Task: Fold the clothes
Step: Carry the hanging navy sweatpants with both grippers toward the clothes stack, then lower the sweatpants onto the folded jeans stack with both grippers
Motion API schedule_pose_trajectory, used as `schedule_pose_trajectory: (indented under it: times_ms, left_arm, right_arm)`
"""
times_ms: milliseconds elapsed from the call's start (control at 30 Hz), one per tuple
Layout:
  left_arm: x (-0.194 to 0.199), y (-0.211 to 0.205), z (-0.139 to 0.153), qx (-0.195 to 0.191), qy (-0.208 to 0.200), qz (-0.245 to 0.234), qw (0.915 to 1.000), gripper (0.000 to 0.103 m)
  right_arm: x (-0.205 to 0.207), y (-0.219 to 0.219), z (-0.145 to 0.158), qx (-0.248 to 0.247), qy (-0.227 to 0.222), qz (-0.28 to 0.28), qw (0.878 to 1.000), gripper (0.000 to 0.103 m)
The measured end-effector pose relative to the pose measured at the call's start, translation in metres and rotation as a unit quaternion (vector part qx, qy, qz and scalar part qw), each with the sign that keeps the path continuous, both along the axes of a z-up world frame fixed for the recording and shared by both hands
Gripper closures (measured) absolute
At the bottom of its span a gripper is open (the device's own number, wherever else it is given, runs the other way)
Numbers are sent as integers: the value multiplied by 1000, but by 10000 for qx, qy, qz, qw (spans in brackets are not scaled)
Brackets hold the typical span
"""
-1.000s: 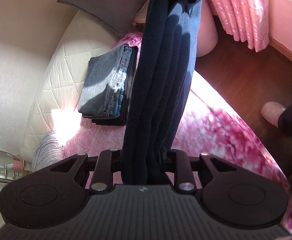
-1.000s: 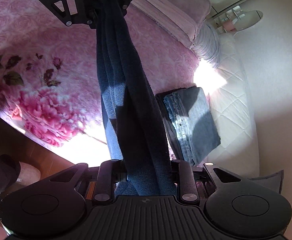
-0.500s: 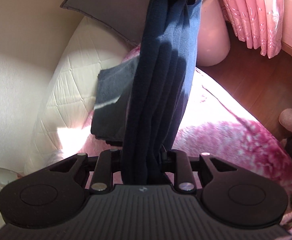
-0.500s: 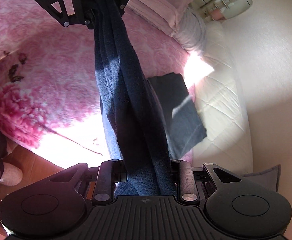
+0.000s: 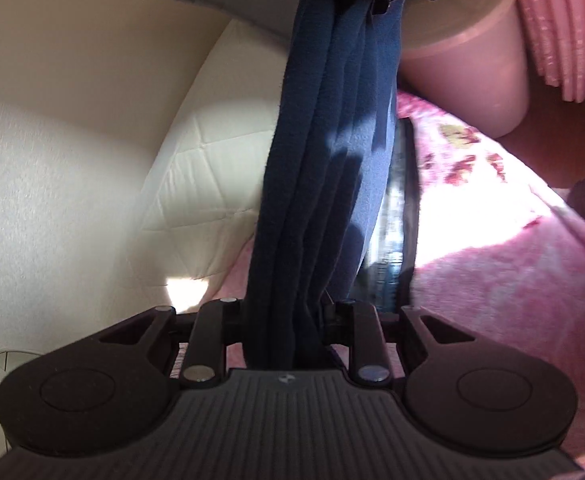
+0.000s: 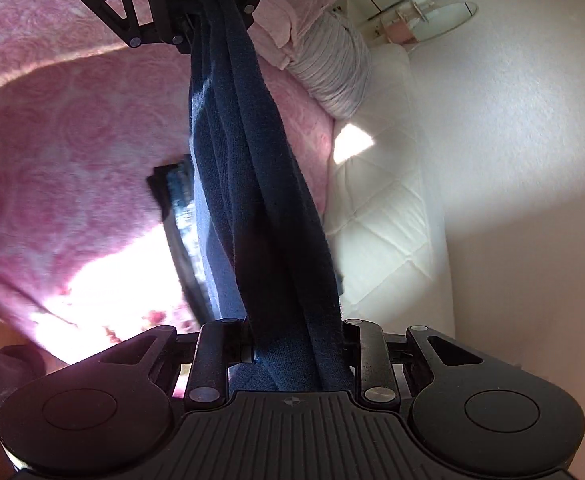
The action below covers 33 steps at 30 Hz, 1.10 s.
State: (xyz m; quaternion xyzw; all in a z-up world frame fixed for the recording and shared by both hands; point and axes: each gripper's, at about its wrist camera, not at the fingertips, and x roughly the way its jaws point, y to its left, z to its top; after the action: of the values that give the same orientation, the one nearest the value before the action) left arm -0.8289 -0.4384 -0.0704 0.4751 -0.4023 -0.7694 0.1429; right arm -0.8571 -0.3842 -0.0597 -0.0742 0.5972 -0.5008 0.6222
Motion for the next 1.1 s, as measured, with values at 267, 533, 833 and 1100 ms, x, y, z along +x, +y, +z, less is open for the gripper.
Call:
schedule_pose_trajectory:
  times_ms: [267, 533, 833, 1100]
  left_arm:
    - [-85, -89, -19, -410, 157, 957, 9944, 81]
    - [-123, -110, -170, 29, -596, 1518, 9866, 78]
    - [-98, -103, -186, -5, -501, 1425, 9885, 74]
    - [-92, -117, -189, 77, -525, 1362, 9893, 77]
  right_arm:
    - [-89, -117, -23, -465, 121, 881, 9950, 78]
    - [-122, -166, -170, 266, 83, 1265, 9916, 77]
    - [-126, -139, -197, 222, -136, 1157, 9929, 65]
    - [-136, -150, -177, 12, -179, 1045, 9944, 68]
